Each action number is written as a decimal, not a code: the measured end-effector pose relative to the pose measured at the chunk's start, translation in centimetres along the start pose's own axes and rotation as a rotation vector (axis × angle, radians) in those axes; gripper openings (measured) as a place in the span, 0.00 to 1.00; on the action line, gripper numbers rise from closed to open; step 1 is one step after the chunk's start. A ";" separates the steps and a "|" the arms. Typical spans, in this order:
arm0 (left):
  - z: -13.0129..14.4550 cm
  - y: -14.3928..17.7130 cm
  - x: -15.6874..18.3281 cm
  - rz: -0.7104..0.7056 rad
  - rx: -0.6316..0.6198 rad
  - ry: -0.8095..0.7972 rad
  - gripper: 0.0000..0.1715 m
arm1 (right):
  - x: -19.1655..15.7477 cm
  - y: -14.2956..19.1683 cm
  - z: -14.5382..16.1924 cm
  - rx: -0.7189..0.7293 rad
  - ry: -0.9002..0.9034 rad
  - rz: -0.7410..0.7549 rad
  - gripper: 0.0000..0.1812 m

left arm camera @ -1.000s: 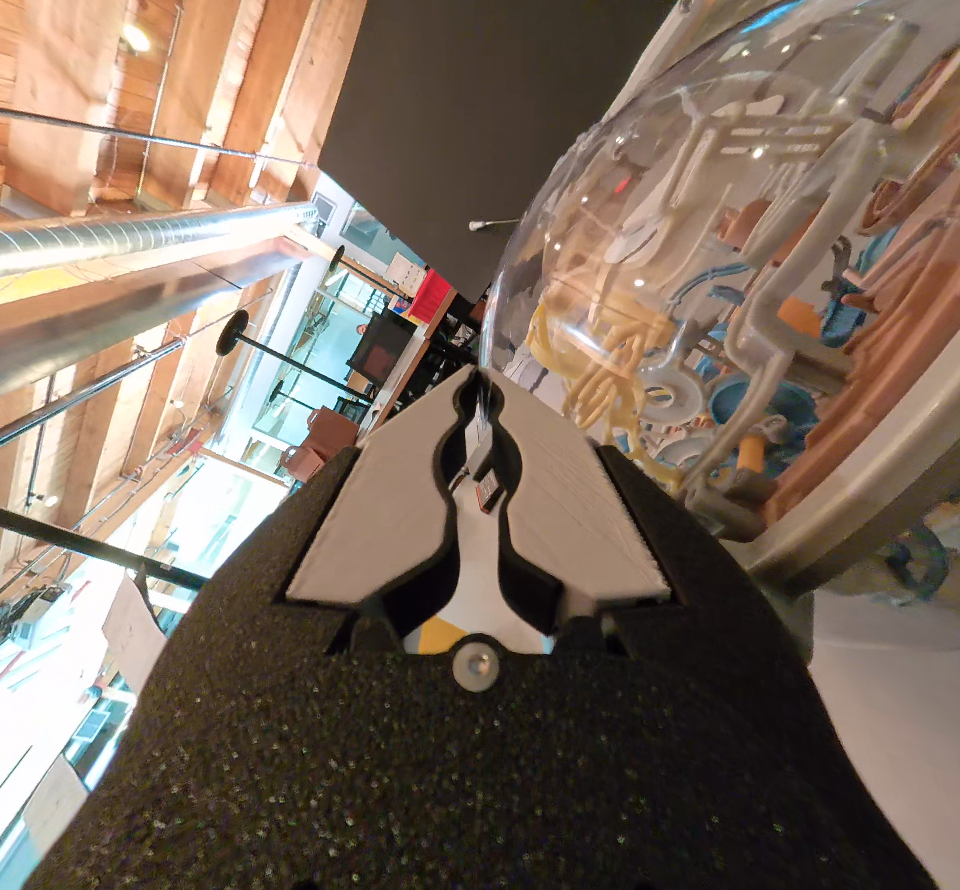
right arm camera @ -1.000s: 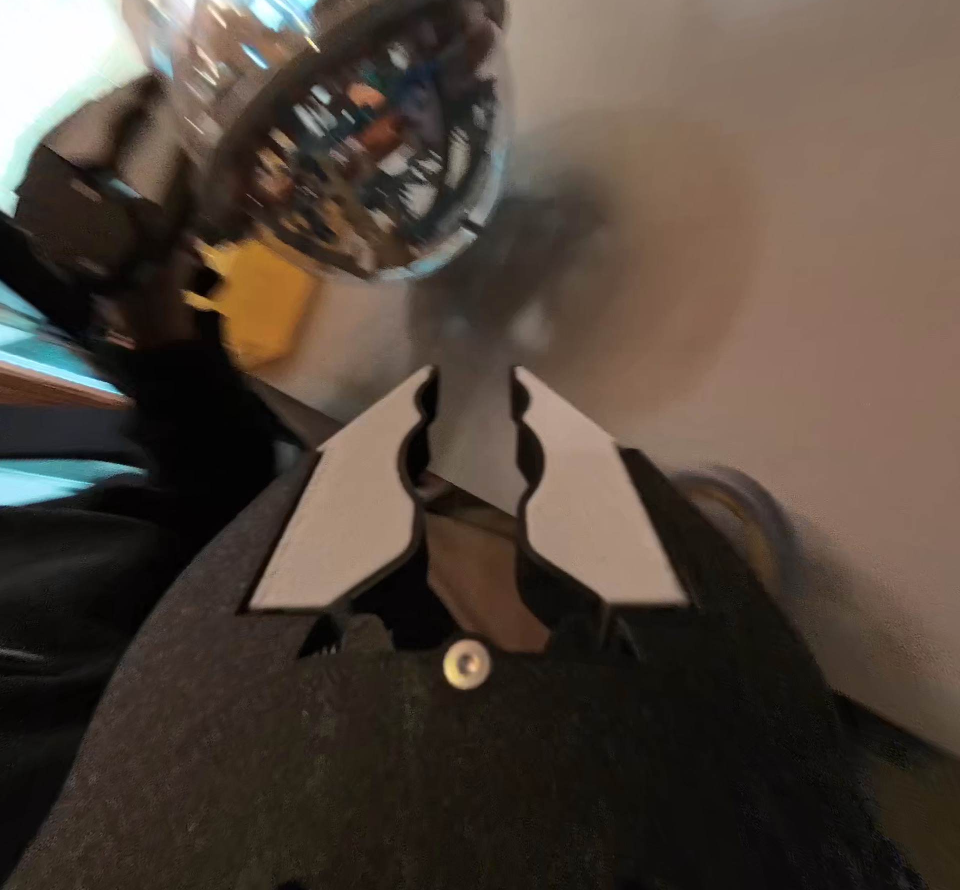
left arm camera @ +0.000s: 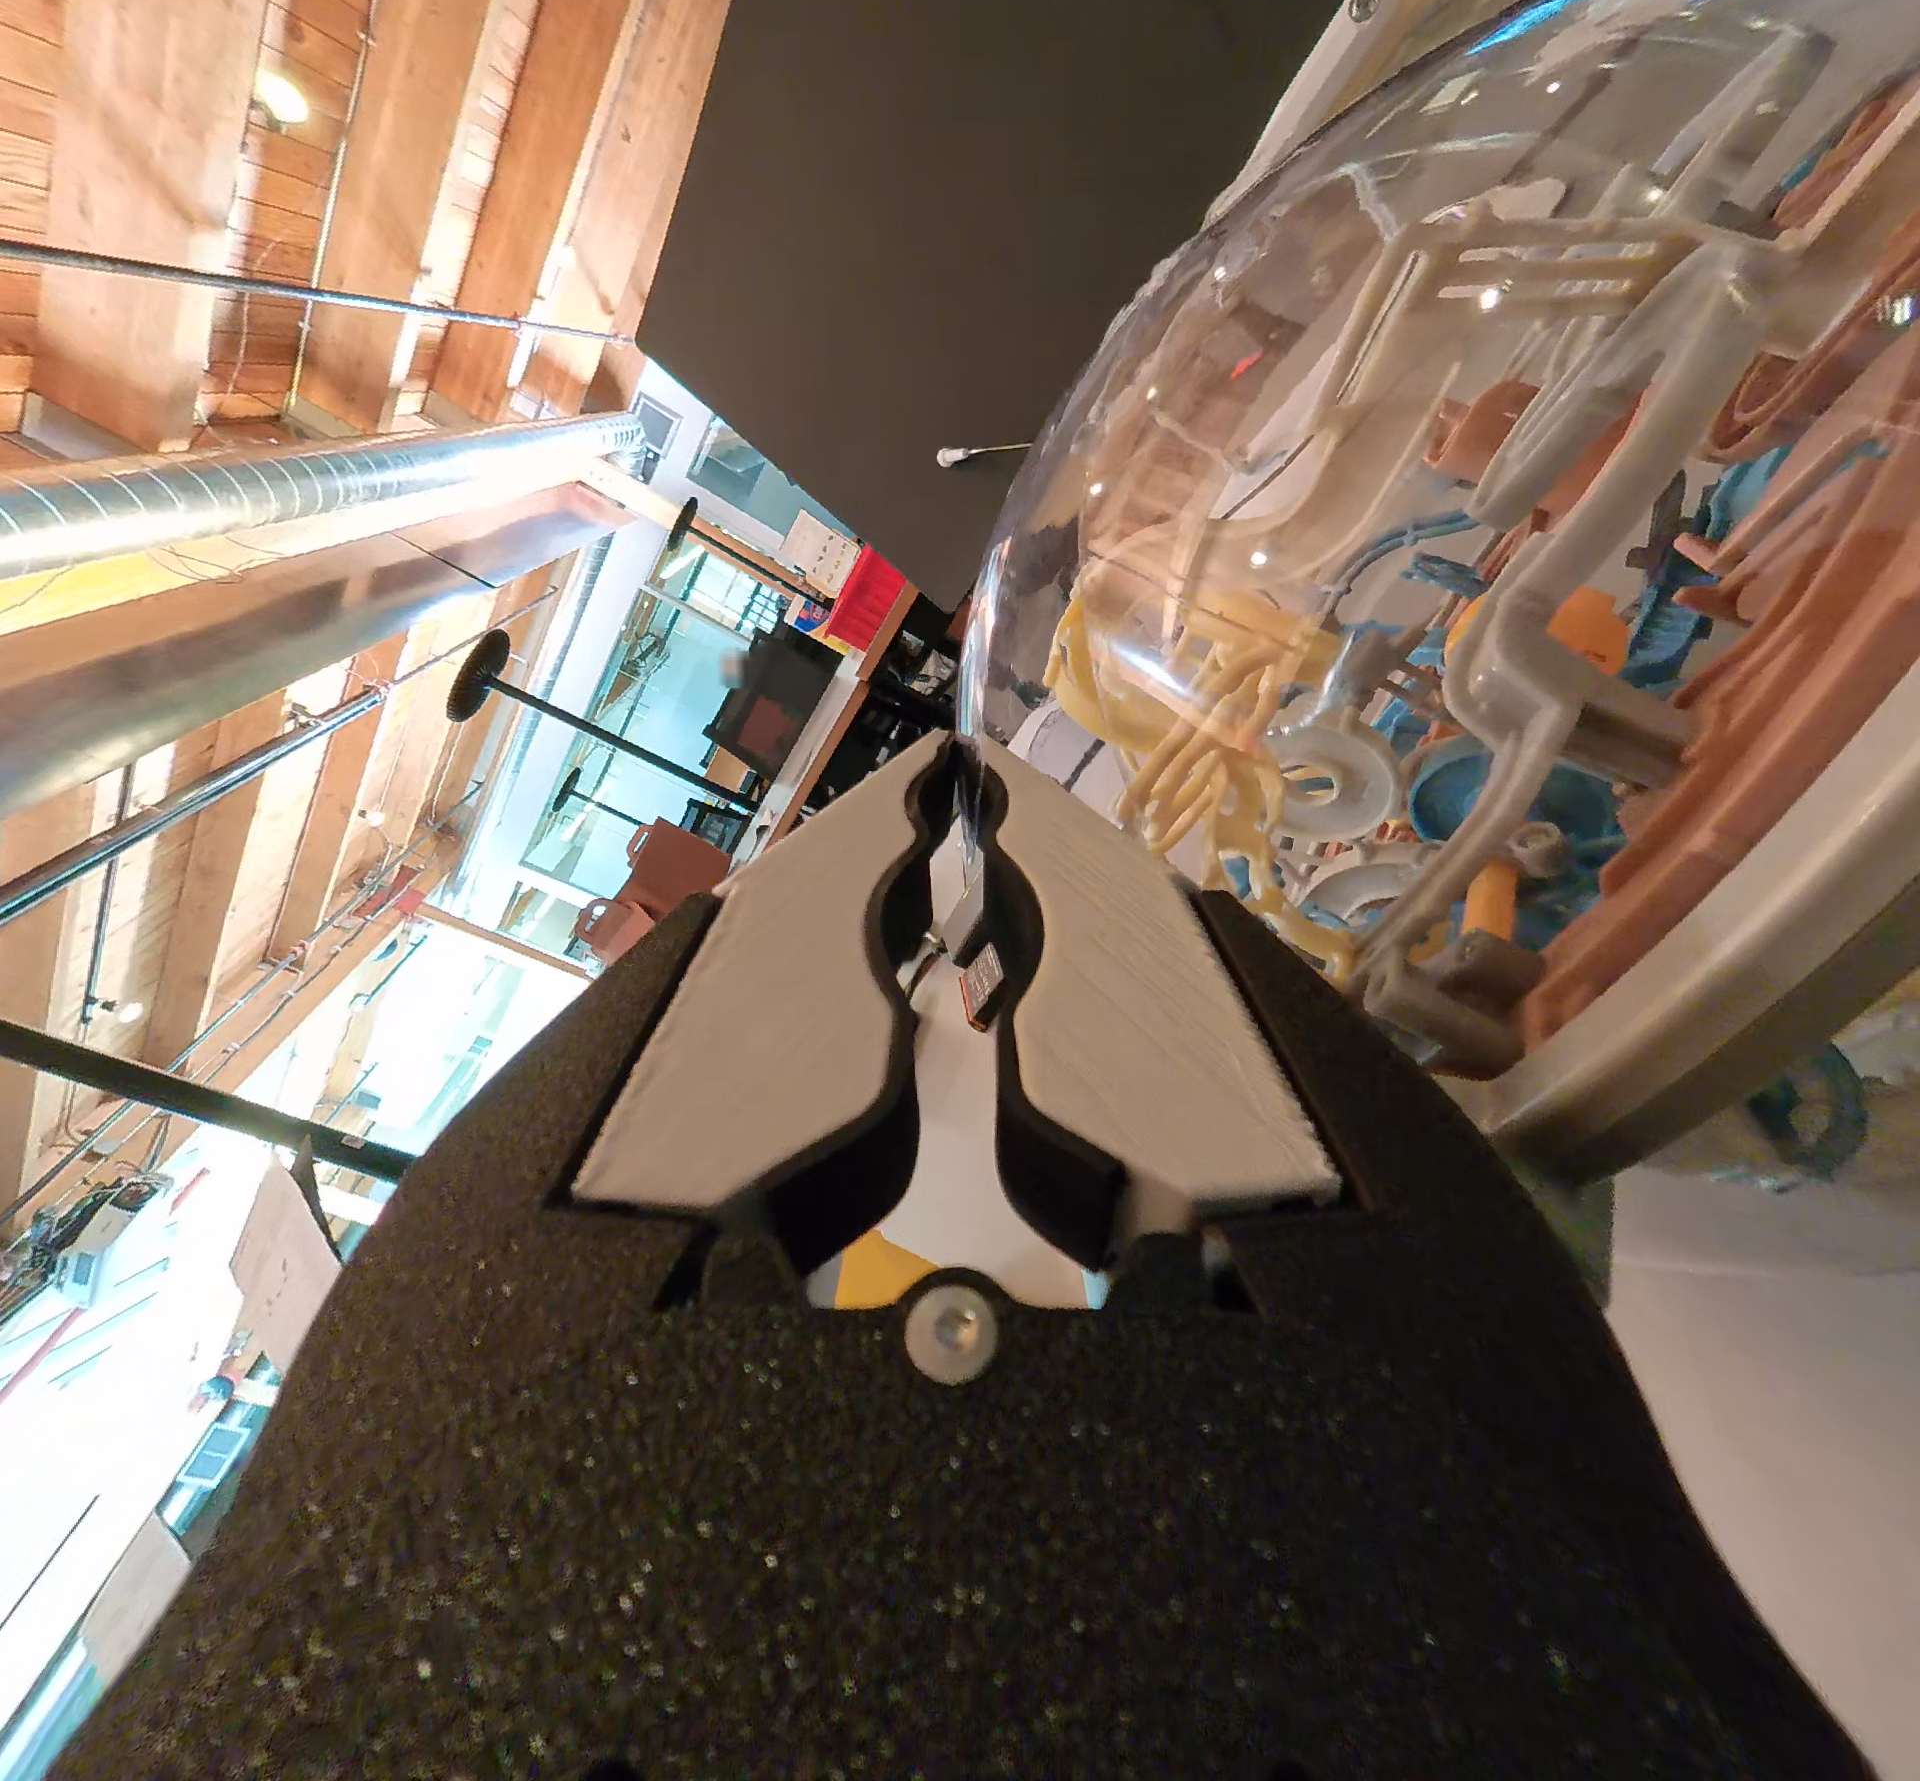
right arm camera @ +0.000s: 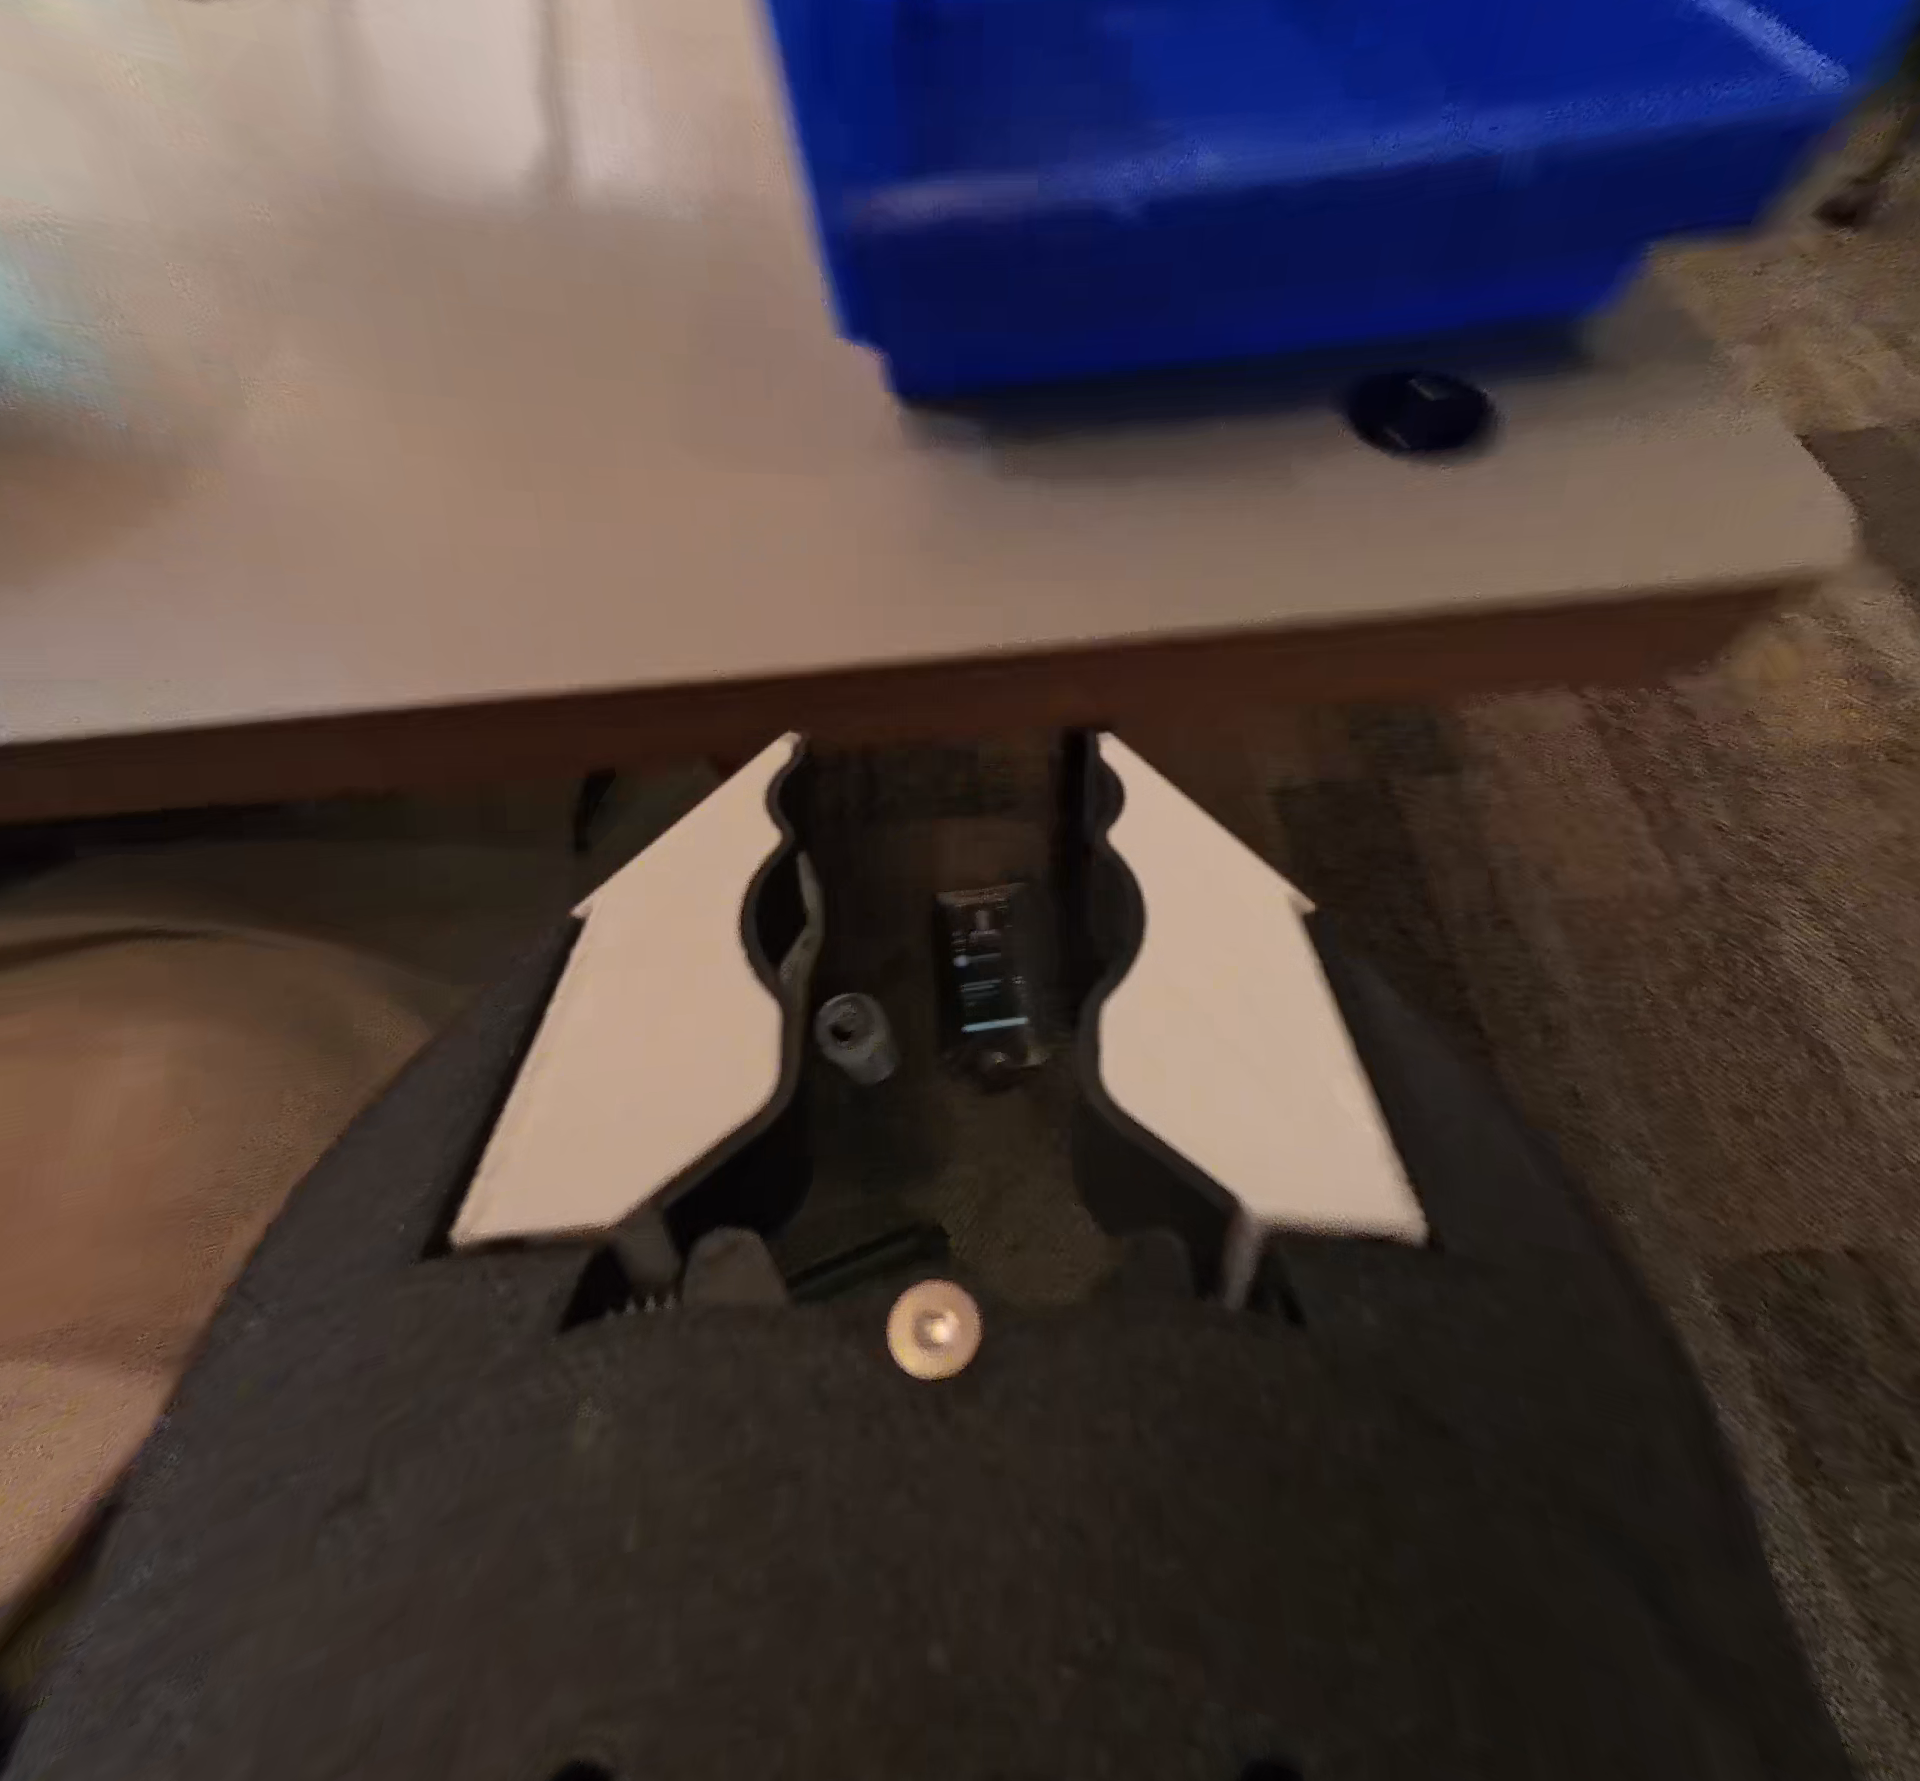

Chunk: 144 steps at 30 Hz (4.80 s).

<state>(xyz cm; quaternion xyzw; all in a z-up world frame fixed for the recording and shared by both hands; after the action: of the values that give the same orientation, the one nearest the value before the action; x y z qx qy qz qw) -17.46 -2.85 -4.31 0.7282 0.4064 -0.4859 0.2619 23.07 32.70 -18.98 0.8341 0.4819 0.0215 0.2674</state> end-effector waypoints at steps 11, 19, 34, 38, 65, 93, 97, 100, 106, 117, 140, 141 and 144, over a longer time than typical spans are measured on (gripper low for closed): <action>-1.0 0.4 0.7 -0.017 -0.052 0.043 0.00 | 20.5 -8.3 27.0 -0.328 -0.049 0.187 0.31; -1.7 -0.4 1.3 -0.039 -0.080 0.171 0.00 | 29.8 -17.8 43.5 -0.752 0.180 0.211 0.31; -0.3 -3.2 0.6 0.036 -0.218 0.225 0.00 | 34.3 -29.6 54.0 -1.081 0.625 0.190 0.32; 0.0 -3.5 0.6 0.022 -0.219 0.278 0.00 | 33.8 -30.0 54.5 -1.111 0.732 0.114 0.26; 4.9 1.4 1.0 0.347 -0.152 0.914 0.12 | 18.7 -9.5 44.1 -0.513 -0.775 0.135 0.00; 3.0 2.8 1.1 0.156 -0.356 0.901 0.10 | 11.7 -17.8 67.2 -1.008 -0.428 0.482 0.13; 2.8 2.2 1.5 0.147 -0.349 0.863 0.10 | 12.4 -17.3 67.1 -1.007 -0.568 0.433 0.12; 2.6 1.9 1.8 0.156 -0.315 0.891 0.10 | 13.1 -16.5 65.7 -0.971 -0.606 0.401 0.12; 2.5 1.9 2.0 0.183 -0.226 0.962 0.11 | 14.2 -13.0 58.8 -0.772 -0.713 0.300 0.11; 4.8 4.3 2.6 0.377 -0.026 1.159 0.15 | 14.2 -4.4 37.9 -0.322 -0.993 0.018 0.11; 7.8 6.7 3.1 0.519 0.094 1.172 0.16 | 3.3 11.6 2.4 0.159 -0.452 -0.237 0.00; 7.8 6.8 3.1 0.518 0.096 1.183 0.16 | 3.4 11.7 2.2 0.184 -0.484 -0.254 0.00; 7.8 7.4 3.2 0.502 0.107 1.201 0.16 | 4.1 11.9 1.9 0.242 -0.519 -0.277 0.00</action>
<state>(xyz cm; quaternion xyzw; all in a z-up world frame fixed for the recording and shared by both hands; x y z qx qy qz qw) -14.45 -11.72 -10.42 0.9577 0.2750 0.0618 0.0582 35.25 30.51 -15.96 0.7641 0.5057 -0.2859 0.2807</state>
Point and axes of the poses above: each gripper's, where its closed fingertips meet, y back along the fingers, z out of its underside, x = y × z across the jaws, the point moved 7 cm from there along y, back along the fingers, and after that the axes turned 9 degrees about -y, right-handed, at the moved point
